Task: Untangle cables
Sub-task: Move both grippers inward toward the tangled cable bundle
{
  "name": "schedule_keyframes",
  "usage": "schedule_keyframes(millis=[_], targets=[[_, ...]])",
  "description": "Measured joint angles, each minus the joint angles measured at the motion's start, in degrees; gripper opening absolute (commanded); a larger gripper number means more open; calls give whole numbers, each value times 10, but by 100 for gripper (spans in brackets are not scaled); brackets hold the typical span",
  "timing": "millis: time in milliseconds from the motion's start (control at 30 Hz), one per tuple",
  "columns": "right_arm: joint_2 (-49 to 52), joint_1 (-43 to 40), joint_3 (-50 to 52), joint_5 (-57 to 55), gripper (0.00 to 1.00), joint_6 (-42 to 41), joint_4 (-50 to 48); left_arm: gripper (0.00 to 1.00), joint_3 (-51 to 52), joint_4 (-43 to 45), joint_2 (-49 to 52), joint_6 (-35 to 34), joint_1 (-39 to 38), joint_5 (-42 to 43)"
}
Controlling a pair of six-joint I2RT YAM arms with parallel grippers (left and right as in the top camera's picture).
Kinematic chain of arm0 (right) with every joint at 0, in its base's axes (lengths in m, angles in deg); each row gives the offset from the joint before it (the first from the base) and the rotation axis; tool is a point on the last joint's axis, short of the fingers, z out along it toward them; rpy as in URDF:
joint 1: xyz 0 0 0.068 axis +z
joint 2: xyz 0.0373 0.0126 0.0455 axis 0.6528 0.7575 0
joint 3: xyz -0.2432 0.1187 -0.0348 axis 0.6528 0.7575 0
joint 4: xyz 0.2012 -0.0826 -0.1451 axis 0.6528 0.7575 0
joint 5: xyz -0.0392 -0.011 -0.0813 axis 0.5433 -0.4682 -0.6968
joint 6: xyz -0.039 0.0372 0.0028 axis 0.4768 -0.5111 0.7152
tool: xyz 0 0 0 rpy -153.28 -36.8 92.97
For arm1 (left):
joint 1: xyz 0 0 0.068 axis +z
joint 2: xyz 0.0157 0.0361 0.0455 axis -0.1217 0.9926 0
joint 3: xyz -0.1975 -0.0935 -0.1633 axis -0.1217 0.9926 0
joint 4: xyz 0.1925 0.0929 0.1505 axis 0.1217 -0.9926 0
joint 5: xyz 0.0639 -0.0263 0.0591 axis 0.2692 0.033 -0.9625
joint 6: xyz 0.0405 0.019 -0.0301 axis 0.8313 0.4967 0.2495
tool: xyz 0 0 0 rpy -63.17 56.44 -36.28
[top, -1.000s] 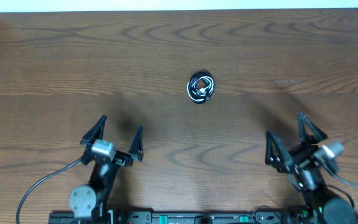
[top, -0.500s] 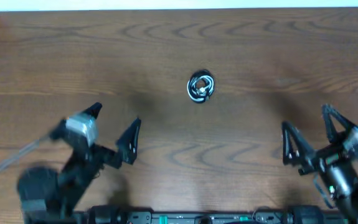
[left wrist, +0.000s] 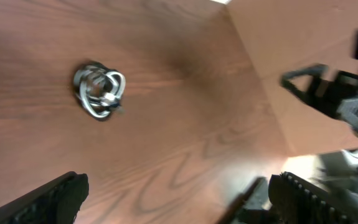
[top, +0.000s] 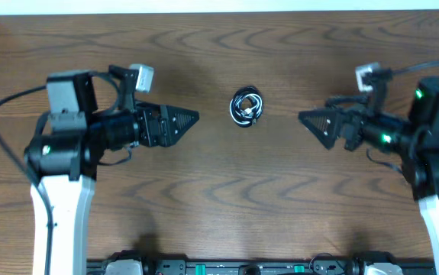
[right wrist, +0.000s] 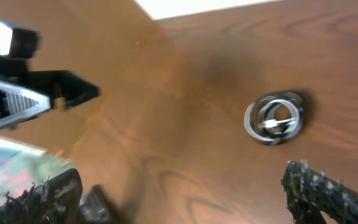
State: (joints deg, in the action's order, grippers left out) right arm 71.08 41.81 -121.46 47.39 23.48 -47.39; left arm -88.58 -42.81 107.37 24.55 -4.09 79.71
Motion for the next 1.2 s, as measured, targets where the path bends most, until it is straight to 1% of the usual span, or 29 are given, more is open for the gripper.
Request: schedule_keyframes(millis=[67,133,233,300,367,467,533,633,900,967,1033,1067,1100,1133,1167,1200], targets=[[37,10,-2,16,99,-8,-9,97,0,0,24,0,-4,14],[66,31,-3,7,99,-20,-8,98,0,0,43,-5,-18,4],[112,81,-7,-44,99,-35,8,98,0,-2,73,-22,-59,-54],[147,117,-24,-98,99,-42,53,98,-1,-8,91,-35,-92,-108],[183,141,-57,-151,99,-44,105,98,-6,-19,110,-46,-121,-160],[252,157,-147,-221,99,-37,188,98,-46,-56,159,-59,-155,-237],[295,157,-209,-248,99,-31,210,98,-83,-63,195,-64,-161,-269],[333,157,-251,-267,99,-25,196,98,-114,-18,237,-71,-162,-297],[412,159,-254,-286,99,-20,146,98,-116,47,304,-79,-162,-320],[436,159,-254,-287,96,-20,130,98,-116,56,325,-80,-162,-322],[459,159,-254,-289,89,-22,116,98,-116,59,345,-80,-162,-325],[469,159,-254,-289,87,-23,109,98,-116,65,354,-80,-162,-326],[483,159,-254,-289,82,-25,97,98,-116,71,363,-80,-162,-326],[492,159,-254,-289,73,-26,87,98,-116,78,370,-80,-162,-327],[505,159,-254,-288,70,-28,76,98,-116,85,379,-80,-162,-327],[515,160,-254,-288,64,-32,66,98,-116,88,384,-80,-162,-328]])
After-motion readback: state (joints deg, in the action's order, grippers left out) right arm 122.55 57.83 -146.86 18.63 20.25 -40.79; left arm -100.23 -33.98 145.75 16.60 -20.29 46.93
